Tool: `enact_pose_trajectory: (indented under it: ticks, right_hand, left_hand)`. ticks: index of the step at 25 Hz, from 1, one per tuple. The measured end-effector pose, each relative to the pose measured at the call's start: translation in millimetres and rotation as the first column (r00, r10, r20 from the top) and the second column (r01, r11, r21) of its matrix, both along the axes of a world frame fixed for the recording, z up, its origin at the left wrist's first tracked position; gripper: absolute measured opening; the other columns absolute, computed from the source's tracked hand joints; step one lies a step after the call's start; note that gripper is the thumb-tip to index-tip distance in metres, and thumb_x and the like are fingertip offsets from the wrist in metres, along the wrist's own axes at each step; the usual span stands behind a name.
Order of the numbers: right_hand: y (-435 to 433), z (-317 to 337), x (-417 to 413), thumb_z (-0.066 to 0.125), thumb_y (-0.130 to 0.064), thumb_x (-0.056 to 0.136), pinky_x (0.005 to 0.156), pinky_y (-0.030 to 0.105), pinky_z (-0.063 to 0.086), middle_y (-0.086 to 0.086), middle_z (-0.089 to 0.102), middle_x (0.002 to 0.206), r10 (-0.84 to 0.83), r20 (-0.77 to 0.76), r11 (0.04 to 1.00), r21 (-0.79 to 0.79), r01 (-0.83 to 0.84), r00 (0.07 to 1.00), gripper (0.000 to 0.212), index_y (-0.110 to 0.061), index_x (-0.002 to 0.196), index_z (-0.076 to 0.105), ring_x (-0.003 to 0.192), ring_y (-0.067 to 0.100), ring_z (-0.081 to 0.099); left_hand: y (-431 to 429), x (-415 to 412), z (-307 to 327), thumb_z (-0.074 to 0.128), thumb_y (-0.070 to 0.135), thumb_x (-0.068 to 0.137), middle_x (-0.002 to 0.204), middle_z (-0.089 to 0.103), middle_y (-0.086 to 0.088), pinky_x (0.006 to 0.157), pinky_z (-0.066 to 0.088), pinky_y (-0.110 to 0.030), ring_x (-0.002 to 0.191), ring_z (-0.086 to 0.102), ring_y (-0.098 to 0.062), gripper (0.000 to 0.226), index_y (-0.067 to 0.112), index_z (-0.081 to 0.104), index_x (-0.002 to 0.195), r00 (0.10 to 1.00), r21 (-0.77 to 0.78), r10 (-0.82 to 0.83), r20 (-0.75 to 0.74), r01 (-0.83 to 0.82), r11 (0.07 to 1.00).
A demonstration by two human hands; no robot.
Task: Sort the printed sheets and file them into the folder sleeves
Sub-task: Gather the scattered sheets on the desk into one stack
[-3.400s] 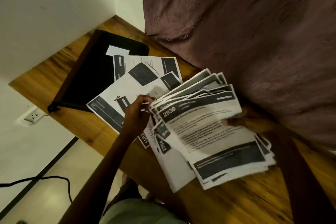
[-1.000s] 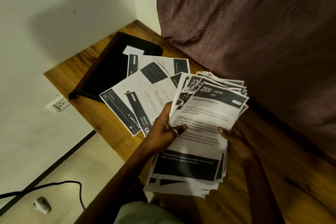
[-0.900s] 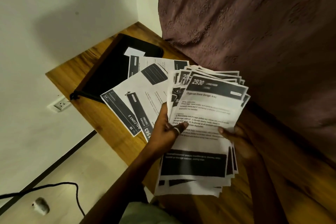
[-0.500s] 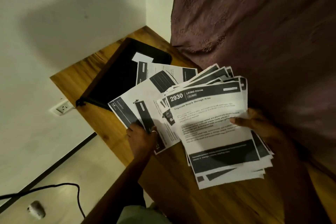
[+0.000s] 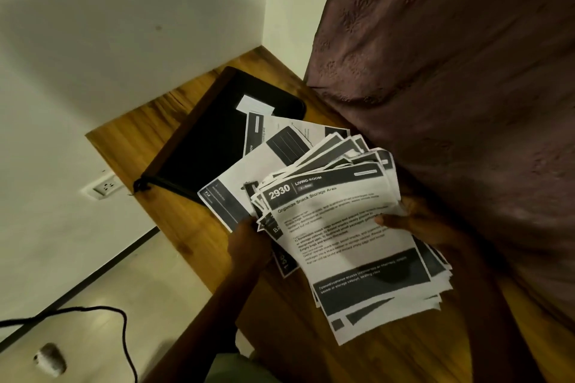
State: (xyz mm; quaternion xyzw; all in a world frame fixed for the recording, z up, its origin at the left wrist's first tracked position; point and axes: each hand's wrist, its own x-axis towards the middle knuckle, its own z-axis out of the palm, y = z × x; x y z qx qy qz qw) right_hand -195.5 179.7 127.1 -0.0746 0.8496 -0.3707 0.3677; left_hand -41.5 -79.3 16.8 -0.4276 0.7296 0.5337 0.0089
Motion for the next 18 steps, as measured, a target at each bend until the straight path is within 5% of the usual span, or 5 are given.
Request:
enact_pose_trajectory:
  ticks: [5, 9, 12, 15, 18]
  right_hand:
    - [-41.2, 17.1, -18.7, 0.070, -0.020, 0.087, 0.066, 0.014, 0.052, -0.016, 0.066, 0.101, 0.256, 0.019, 0.962, 0.091, -0.256, 0.967, 0.028, -0.032, 0.109, 0.058, 0.090, -0.001, 0.066]
    - [-93.5, 17.9, -38.8, 0.069, -0.023, 0.090, 0.082, 0.021, 0.053, -0.006, 0.068, 0.114, 0.459, 0.040, 0.869, 0.187, -0.458, 0.887, 0.023, -0.022, 0.112, 0.063, 0.097, 0.007, 0.066]
    - [-122.0, 27.4, -52.5, 0.070, -0.025, 0.090, 0.100, 0.031, 0.046, -0.007, 0.064, 0.123, 0.568, 0.009, 0.792, 0.264, -0.550, 0.823, 0.027, -0.025, 0.116, 0.062, 0.107, 0.009, 0.060]
    - [-124.0, 46.4, -57.7, 0.070, -0.022, 0.090, 0.080, 0.004, 0.044, -0.016, 0.065, 0.110, 0.622, 0.036, 0.747, 0.272, -0.607, 0.782, 0.028, -0.023, 0.118, 0.064, 0.090, -0.011, 0.061]
    - [-107.7, 59.8, -53.6, 0.070, -0.025, 0.089, 0.073, -0.003, 0.041, -0.023, 0.065, 0.100, 0.648, 0.025, 0.724, 0.291, -0.626, 0.761, 0.024, -0.028, 0.113, 0.066, 0.085, -0.018, 0.059]
  left_hand:
    - [-26.1, 35.6, -4.8, 0.065, 0.032, 0.092, 0.142, 0.037, -0.005, 0.095, 0.051, -0.055, 0.120, 0.051, -0.040, 0.030, 0.021, 0.058, 0.119, 0.959, -0.014, 0.282, -0.024, -0.282, 0.959]
    - [-32.0, 27.0, 7.7, 0.056, 0.014, 0.099, 0.101, 0.065, -0.006, 0.051, 0.053, -0.020, 0.077, 0.070, -0.023, 0.017, 0.017, 0.052, 0.115, 0.919, 0.305, 0.391, -0.042, -0.361, 0.881]
    - [-46.7, 26.4, -1.3, 0.057, 0.014, 0.099, 0.096, 0.073, -0.014, 0.052, 0.057, -0.029, 0.069, 0.074, -0.026, 0.010, 0.011, 0.056, 0.109, 0.907, 0.414, 0.419, -0.038, -0.368, 0.832]
    - [-54.9, 30.4, 0.9, 0.060, 0.011, 0.097, 0.079, 0.074, -0.010, 0.052, 0.058, -0.033, 0.059, 0.072, -0.021, 0.005, 0.006, 0.063, 0.097, 0.892, 0.486, 0.434, -0.125, -0.326, 0.811]
    - [-55.6, 28.9, 2.3, 0.064, 0.014, 0.095, 0.078, 0.074, -0.013, 0.057, 0.059, -0.034, 0.061, 0.072, -0.023, 0.009, 0.007, 0.063, 0.090, 0.905, 0.492, 0.404, -0.130, -0.295, 0.819]
